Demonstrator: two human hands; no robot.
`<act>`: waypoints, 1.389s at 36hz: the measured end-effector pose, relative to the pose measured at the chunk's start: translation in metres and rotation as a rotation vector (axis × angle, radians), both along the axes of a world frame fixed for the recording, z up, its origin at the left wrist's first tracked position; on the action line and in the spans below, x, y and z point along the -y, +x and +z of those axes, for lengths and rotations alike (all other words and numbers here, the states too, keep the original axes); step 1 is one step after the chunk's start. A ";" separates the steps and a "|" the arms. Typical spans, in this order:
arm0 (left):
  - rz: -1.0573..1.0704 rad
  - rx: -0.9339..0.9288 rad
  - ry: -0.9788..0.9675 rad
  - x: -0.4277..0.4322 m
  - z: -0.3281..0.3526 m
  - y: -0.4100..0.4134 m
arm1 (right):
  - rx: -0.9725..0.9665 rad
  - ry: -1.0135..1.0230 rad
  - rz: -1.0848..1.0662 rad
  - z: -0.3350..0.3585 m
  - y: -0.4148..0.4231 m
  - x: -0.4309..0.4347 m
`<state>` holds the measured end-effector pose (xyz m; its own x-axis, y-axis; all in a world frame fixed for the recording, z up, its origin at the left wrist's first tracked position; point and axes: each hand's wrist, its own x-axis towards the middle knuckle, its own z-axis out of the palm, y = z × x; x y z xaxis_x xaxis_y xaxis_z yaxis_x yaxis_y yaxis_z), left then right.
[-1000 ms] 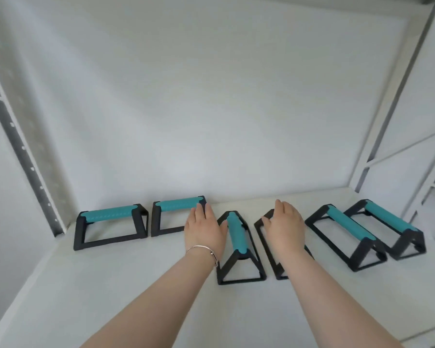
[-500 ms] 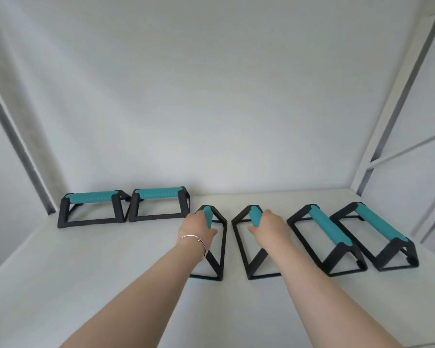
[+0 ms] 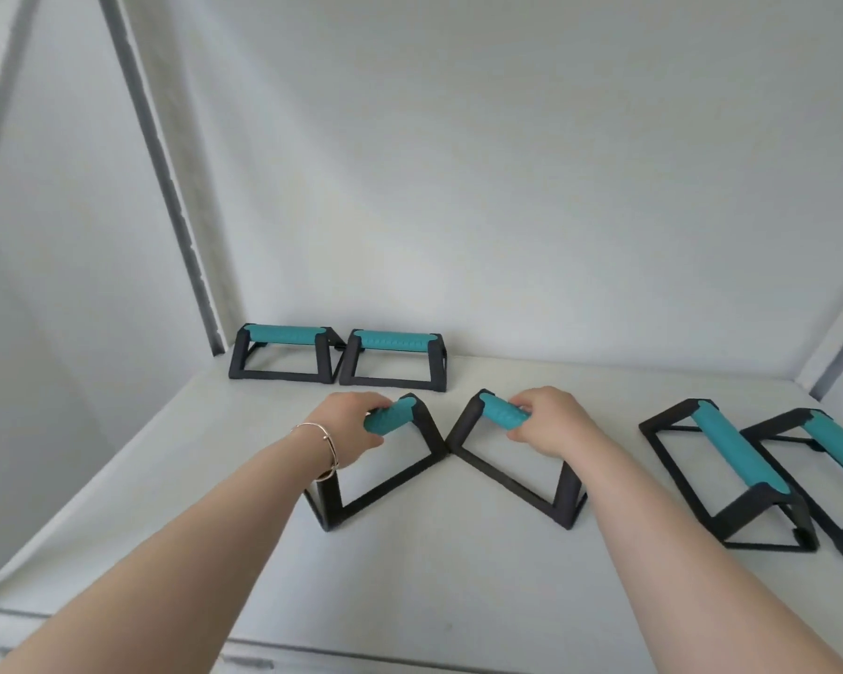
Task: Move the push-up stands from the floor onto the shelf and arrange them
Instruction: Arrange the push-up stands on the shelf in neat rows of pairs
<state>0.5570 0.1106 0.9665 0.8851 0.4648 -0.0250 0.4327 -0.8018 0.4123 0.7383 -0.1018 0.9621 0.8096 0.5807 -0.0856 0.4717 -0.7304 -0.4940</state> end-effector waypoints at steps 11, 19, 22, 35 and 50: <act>-0.066 -0.101 0.035 -0.108 0.011 -0.054 | -0.037 -0.020 0.190 0.001 -0.027 -0.069; -0.116 -0.101 -0.001 -0.173 0.006 -0.066 | 0.002 -0.039 0.218 0.003 -0.042 -0.120; -0.125 -0.079 -0.030 -0.190 0.006 -0.065 | -0.014 -0.035 0.218 0.004 -0.043 -0.134; -0.149 0.002 -0.152 -0.227 -0.003 -0.055 | -0.050 0.015 0.225 0.004 -0.043 -0.171; -0.199 0.025 -0.136 -0.240 -0.009 -0.046 | -0.049 0.004 0.243 0.004 -0.041 -0.186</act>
<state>0.5107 0.3502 0.9578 0.9601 0.2746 -0.0527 0.2598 -0.8068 0.5307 0.6970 0.0838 0.9662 0.6411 0.7582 -0.1188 0.6088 -0.5966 -0.5229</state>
